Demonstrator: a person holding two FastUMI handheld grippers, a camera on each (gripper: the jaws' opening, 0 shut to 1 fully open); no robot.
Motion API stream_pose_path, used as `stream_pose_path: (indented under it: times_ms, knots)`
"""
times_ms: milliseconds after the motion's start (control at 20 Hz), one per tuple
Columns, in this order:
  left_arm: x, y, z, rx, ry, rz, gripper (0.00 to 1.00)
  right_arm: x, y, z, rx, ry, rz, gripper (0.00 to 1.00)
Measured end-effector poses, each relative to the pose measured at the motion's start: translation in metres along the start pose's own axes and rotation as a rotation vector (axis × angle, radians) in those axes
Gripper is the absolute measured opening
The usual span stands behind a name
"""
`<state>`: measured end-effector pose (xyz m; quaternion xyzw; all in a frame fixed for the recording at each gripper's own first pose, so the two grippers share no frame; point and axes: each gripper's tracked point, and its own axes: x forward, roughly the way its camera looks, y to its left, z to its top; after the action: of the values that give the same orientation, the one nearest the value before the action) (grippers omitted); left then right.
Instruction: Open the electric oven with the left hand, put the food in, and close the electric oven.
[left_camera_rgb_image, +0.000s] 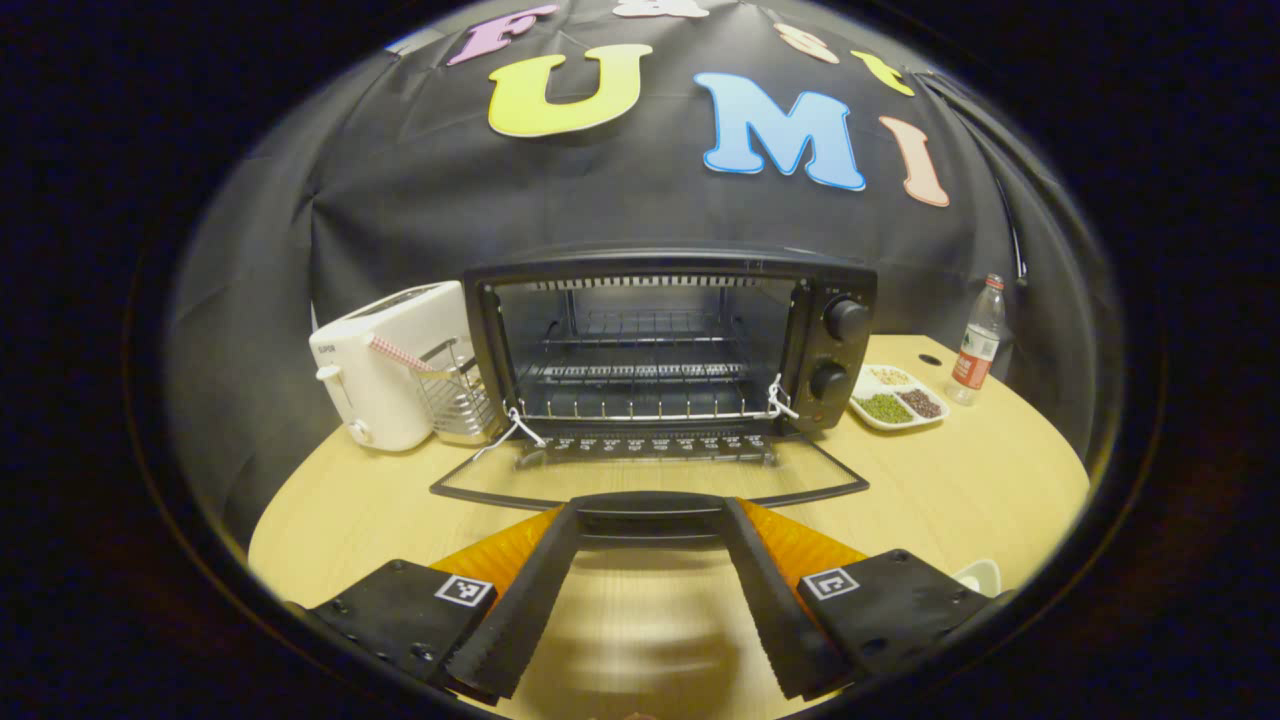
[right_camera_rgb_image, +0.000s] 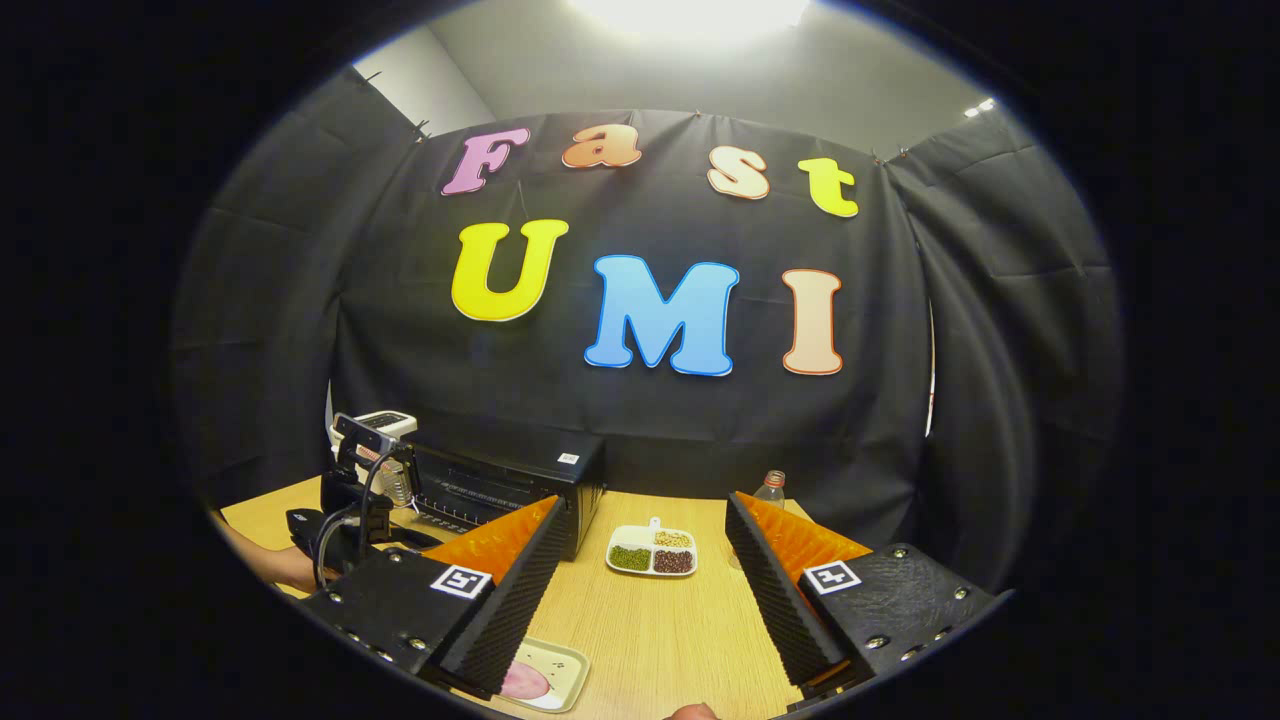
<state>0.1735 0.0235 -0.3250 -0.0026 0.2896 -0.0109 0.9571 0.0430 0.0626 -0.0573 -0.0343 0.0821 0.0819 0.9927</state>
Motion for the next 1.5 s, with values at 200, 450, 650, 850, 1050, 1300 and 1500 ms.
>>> stream_pose_path:
  times_ms: [200, 450, 650, 850, 1050, 1300, 1500]
  knots:
    - [-0.003, -0.001, -0.005, -0.007, 0.025, 0.005, 1.00, -0.004, 0.001, -0.001, 0.051, 0.019, 0.021, 0.98]
    - [-0.050, -0.003, 0.035, -0.021, -0.075, -0.001, 0.97, 0.001, -0.001, -0.012, 0.098, 0.057, 0.049, 0.98]
    - [-0.101, -0.001, 0.085, -0.031, -0.189, 0.001, 1.00, 0.007, 0.006, -0.037, 0.184, 0.147, 0.104, 0.98]
    - [-0.156, 0.012, 0.120, -0.039, -0.291, 0.032, 1.00, 0.010, 0.022, -0.069, 0.294, 0.282, 0.174, 0.98]
    - [-0.207, 0.028, 0.137, -0.047, -0.359, 0.059, 0.96, 0.013, 0.031, -0.102, 0.335, 0.422, 0.216, 0.99]
    - [-0.254, 0.044, 0.141, -0.049, -0.405, 0.117, 1.00, 0.006, 0.047, -0.143, 0.386, 0.614, 0.298, 0.99]
    - [-0.275, 0.052, 0.133, -0.056, -0.411, 0.146, 0.96, -0.002, 0.062, -0.180, 0.400, 0.794, 0.381, 0.98]
